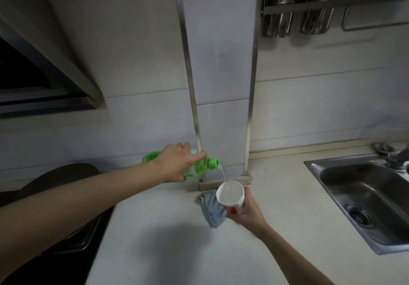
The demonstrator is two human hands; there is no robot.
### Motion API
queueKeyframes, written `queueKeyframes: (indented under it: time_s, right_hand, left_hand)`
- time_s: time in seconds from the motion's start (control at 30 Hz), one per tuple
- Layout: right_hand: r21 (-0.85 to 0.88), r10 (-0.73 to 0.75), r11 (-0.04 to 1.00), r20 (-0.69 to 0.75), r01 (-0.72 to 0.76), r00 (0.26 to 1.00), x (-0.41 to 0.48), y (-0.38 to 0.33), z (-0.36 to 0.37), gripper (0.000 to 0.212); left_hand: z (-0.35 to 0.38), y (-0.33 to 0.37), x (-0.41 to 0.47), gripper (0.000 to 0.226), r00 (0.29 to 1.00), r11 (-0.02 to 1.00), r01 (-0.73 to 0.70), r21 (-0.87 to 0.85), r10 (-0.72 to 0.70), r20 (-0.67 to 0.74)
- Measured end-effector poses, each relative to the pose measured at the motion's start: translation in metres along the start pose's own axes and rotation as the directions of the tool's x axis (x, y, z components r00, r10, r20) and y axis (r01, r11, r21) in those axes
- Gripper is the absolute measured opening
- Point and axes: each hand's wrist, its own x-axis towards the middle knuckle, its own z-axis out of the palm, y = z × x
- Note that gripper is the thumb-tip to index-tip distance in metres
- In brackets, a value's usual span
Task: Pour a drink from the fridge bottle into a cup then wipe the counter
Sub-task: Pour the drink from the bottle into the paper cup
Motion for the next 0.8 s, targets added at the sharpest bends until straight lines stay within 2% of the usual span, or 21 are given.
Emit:
queueKeyframes:
  time_s: [0.3, 0.47, 0.63, 0.8]
  right_hand:
    - [-0.025, 0.036, 0.999, -0.018, -0.037, 0.999, -0.007, 0.005, -0.008, 0.08]
    - [-0.115, 0.018, 0.993, -0.032, -0.022, 0.999, -0.009, 0.006, -0.009, 0.082]
    - [-0.335, -0.049, 0.942, -0.096, 0.014, 0.994, -0.008, 0.003, -0.002, 0.092]
    - [-0.309, -0.041, 0.951, -0.074, 0.016, 0.996, -0.006, 0.002, 0.005, 0.091]
  left_hand:
    - [0.005, 0.009, 0.005, 0.082, 1.0, 1.0, -0.02, -0.014, 0.02, 0.017]
    - [0.009, 0.009, 0.005, 0.086, 1.0, 1.0, -0.012, -0.011, 0.012, 0.017]
    - [0.018, 0.007, 0.003, 0.089, 1.0, 1.0, 0.02, 0.005, -0.02, 0.014]
    - [0.025, 0.003, -0.001, 0.081, 1.0, 1.0, 0.009, 0.015, -0.01, 0.029]
